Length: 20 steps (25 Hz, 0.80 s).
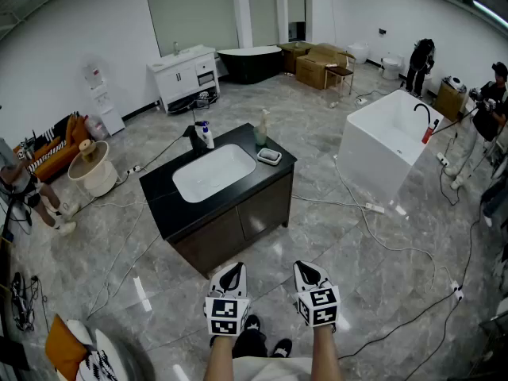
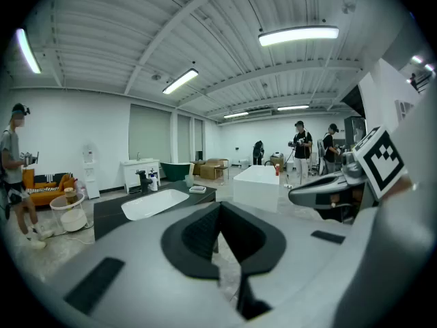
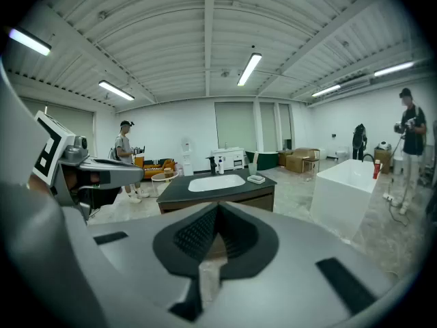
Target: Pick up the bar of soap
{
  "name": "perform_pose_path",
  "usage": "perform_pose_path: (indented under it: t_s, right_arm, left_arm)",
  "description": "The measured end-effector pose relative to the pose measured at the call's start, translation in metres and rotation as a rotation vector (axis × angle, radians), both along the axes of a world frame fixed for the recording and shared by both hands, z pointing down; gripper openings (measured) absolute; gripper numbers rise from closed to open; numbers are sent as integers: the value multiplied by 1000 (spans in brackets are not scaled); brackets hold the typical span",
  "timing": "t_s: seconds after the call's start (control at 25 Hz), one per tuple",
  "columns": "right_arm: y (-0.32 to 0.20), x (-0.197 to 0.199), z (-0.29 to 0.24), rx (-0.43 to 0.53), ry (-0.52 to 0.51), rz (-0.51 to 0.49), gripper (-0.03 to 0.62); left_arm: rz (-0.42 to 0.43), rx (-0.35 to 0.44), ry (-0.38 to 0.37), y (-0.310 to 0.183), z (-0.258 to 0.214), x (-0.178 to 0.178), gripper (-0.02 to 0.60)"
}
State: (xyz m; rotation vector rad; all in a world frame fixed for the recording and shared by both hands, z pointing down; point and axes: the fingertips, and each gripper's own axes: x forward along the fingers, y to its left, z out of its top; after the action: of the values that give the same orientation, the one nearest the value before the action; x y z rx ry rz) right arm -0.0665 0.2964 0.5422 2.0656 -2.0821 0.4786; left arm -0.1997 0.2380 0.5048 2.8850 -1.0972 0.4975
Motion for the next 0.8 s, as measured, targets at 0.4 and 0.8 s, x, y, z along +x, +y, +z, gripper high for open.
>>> perform_pose_path:
  t_s: [0.4,0.8]
  right_arm:
    - [4,-3,3,8,-80,-10,5]
    - [2,12,9,4,-84,-5,5]
  left_arm:
    - [-17,-3,-1,1,-1,-6,5]
    - [-13,3,5,-8,-2,7,5]
